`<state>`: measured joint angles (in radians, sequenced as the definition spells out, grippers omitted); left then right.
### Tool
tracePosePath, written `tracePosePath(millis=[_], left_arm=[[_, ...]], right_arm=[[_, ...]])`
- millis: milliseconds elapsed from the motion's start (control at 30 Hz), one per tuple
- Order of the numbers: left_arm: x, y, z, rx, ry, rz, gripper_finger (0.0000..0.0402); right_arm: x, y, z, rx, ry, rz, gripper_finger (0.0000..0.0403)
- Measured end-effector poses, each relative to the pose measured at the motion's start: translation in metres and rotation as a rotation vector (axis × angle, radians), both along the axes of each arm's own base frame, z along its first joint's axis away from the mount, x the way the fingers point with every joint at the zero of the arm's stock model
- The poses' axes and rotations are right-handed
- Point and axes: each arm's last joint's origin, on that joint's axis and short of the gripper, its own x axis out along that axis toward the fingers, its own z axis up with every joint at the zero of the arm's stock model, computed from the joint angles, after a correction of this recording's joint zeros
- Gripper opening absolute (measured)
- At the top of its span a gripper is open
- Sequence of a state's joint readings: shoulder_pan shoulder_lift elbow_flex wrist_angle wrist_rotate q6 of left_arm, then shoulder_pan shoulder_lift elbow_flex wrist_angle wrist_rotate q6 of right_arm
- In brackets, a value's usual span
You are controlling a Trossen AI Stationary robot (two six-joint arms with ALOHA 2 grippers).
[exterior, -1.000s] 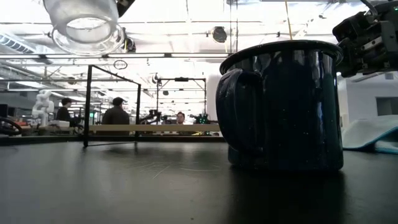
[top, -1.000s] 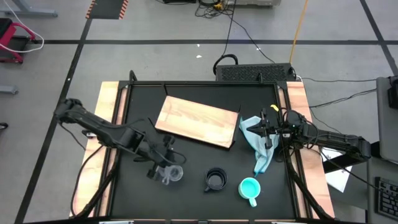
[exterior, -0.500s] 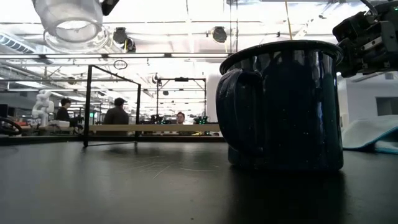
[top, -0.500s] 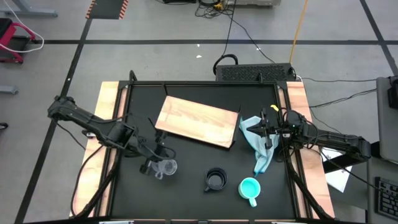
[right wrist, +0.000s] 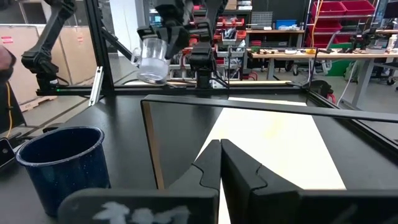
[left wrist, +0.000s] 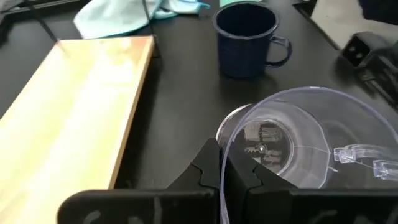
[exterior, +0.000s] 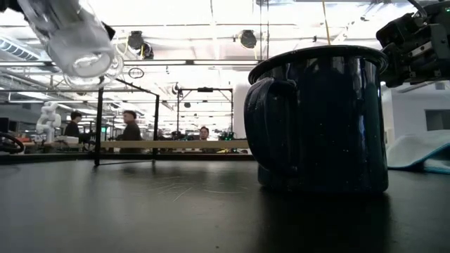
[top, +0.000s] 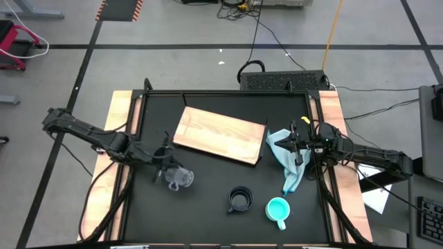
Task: Stack small to large cups/mugs on shelf
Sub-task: Put the transparent mug on the shelf
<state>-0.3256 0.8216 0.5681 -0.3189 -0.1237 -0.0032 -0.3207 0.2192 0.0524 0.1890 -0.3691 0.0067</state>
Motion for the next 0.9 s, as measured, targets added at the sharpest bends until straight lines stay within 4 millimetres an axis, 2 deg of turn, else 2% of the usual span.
tracePosePath(millis=[167,333,400,533,633,900], left_arm=[[-0.011,0.005,-0.014,-0.010,-0.053,0.032,0.0000],[-0.013,0.006,-0.024,-0.023,-0.097,0.038,0.0000],[-0.011,0.007,-0.022,-0.038,-0.138,0.046,0.0000],[-0.005,0.008,-0.012,-0.046,-0.230,0.077,0.0000],[0.001,0.012,0.006,-0.045,-0.299,0.141,0.0000],[0.017,0.036,0.051,0.024,-0.242,0.315,0.0000]], right_arm=[[0.000,0.000,0.000,0.000,0.000,0.000,0.0000],[0.000,0.000,0.000,0.001,0.003,0.000,0.0000],[0.000,0.000,-0.001,0.002,0.006,0.000,0.0000],[0.000,0.000,-0.001,0.002,0.008,0.000,0.0000],[0.000,0.000,-0.001,0.003,0.010,0.000,0.0000],[0.000,0.000,-0.001,0.005,0.014,0.000,0.0000]])
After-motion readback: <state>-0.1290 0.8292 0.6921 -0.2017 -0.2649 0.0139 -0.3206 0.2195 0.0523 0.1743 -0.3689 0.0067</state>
